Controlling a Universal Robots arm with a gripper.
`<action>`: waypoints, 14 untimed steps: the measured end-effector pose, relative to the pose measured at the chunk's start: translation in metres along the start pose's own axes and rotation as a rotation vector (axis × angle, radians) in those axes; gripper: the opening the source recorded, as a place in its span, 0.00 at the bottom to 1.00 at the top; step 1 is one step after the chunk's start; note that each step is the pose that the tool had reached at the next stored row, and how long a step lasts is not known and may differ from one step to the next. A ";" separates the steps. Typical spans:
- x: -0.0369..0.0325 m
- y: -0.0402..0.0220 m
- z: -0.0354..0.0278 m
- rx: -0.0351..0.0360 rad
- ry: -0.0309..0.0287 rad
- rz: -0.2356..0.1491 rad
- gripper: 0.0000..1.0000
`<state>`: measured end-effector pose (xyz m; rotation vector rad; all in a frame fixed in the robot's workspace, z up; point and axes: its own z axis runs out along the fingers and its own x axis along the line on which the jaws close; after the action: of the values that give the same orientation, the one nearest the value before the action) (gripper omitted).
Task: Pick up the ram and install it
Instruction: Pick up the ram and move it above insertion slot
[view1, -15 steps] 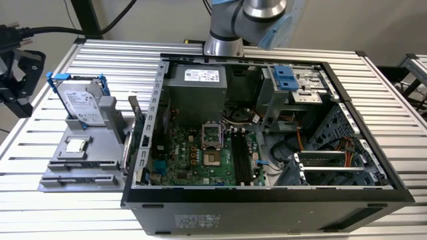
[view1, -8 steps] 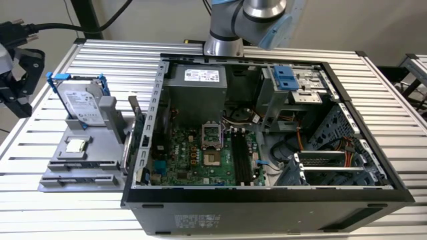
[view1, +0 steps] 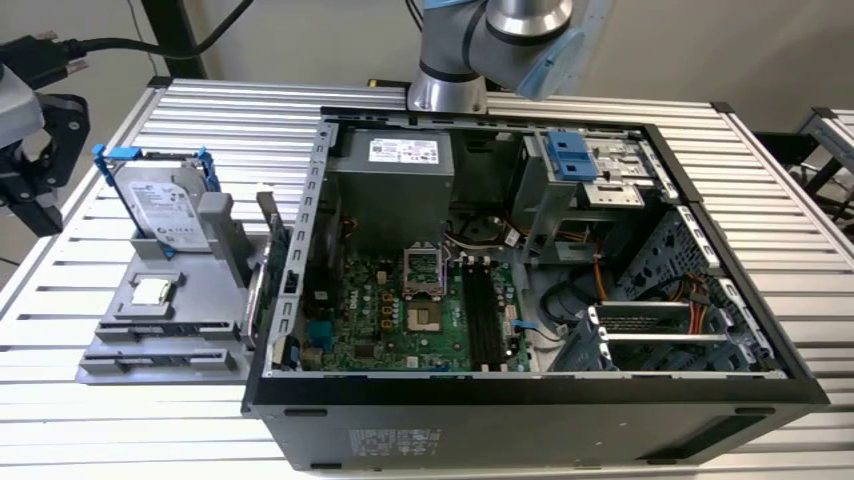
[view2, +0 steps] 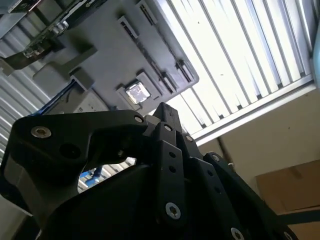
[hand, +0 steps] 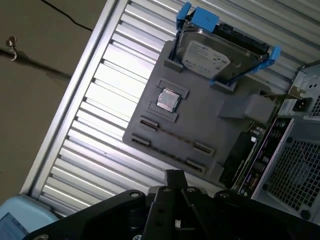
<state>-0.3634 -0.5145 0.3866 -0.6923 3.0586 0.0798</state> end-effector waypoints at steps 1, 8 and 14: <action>0.0000 0.0000 0.0000 -0.0002 0.0007 -0.014 0.00; 0.0000 0.0000 0.0000 -0.0016 0.0050 -0.104 0.00; 0.0000 0.0000 0.0000 -0.0029 0.0091 -0.186 0.00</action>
<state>-0.3634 -0.5145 0.3867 -0.9756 2.9854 0.0802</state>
